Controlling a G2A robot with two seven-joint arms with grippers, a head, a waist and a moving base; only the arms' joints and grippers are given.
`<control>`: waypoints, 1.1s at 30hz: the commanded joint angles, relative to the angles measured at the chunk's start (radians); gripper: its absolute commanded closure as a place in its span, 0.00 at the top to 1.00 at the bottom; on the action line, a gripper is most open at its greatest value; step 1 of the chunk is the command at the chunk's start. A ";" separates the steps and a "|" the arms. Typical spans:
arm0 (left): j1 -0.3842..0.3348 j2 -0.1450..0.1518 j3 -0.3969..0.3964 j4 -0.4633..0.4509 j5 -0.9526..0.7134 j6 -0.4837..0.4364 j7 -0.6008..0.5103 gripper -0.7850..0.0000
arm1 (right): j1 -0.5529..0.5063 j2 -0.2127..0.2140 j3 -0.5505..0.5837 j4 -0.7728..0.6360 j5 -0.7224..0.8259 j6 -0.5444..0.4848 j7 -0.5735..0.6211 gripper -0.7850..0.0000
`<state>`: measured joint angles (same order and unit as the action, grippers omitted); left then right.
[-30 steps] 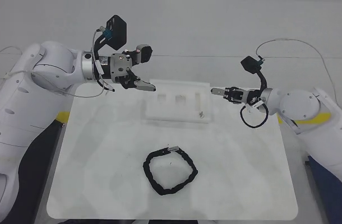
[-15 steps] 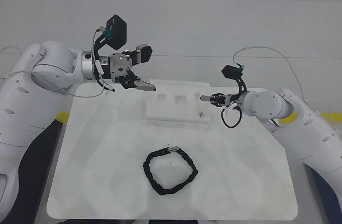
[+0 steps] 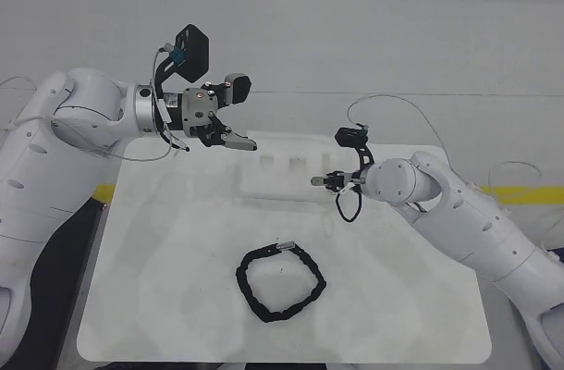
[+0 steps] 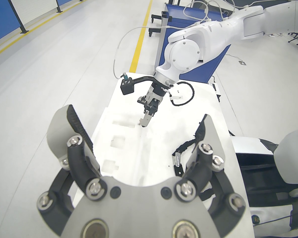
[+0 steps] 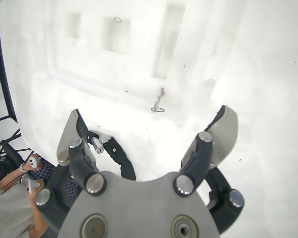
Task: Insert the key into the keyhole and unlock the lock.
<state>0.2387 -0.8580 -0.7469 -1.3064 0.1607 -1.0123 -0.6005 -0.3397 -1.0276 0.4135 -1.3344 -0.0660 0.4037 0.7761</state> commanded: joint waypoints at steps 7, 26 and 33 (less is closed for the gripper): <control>0.000 0.000 0.000 0.000 0.000 0.000 0.000 1.00 | 0.013 -0.045 -0.036 0.041 -0.086 -0.012 0.033 1.00; 0.000 0.000 0.000 0.000 0.000 0.000 0.000 1.00 | 0.013 -0.045 -0.036 0.041 -0.086 -0.012 0.033 1.00; 0.000 0.000 0.000 0.000 0.000 0.000 0.000 1.00 | 0.001 -0.046 -0.034 0.032 -0.099 -0.023 0.020 1.00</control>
<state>0.2387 -0.8580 -0.7469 -1.3064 0.1607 -1.0123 -0.6005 -0.3317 -1.0730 0.3781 -1.2966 -0.1562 0.3874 0.8035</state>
